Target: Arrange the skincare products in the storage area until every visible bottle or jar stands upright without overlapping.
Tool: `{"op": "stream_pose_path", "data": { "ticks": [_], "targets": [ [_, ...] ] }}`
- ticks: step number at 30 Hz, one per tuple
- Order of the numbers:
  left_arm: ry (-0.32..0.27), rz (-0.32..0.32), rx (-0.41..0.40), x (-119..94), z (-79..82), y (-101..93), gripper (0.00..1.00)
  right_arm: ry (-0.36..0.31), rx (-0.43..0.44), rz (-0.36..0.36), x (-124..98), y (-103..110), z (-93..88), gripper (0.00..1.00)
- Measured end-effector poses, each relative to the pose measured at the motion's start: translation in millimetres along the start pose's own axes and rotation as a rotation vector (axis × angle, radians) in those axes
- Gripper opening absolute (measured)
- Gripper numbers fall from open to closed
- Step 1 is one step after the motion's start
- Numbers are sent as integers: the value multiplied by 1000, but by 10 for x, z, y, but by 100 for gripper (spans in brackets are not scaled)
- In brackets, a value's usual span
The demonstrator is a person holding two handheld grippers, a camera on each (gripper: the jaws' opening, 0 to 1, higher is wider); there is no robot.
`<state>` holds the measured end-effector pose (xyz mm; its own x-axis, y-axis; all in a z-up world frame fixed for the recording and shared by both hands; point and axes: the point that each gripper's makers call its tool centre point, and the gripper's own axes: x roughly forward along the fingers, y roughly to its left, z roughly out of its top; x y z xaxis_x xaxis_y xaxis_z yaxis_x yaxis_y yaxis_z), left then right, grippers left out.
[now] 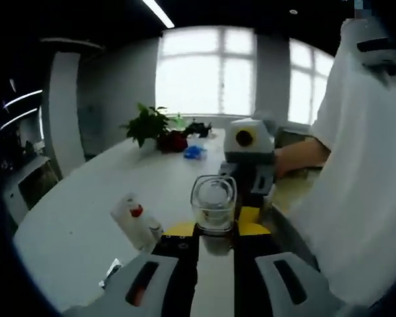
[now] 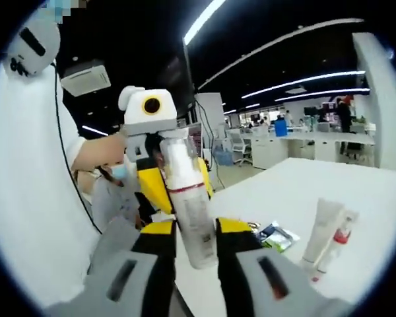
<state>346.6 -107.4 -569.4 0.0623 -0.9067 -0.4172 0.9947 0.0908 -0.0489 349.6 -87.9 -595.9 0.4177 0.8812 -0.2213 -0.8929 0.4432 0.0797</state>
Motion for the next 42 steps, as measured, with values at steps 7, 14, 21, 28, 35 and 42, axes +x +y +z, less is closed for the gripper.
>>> {"op": "stream_pose_path", "data": {
  "ticks": [7,14,21,28,35,42],
  "targets": [
    [52,-4,-2,127,-158,7,16,22,29,-67,33,-41,-193,24],
    [87,-6,-18,252,-304,44,16,25,60,-126,20,-131,-336,29],
    [129,-10,-8,401,-451,120,16,61,57,-175,14,-211,-492,40],
    [187,20,34,559,-697,239,16,114,45,-190,-2,-215,-674,47],
    [202,4,31,728,-937,290,16,141,58,-239,-78,-296,-791,56],
    [183,44,4,825,-1124,395,16,156,92,-336,-212,-487,-918,68]
  ]
}}
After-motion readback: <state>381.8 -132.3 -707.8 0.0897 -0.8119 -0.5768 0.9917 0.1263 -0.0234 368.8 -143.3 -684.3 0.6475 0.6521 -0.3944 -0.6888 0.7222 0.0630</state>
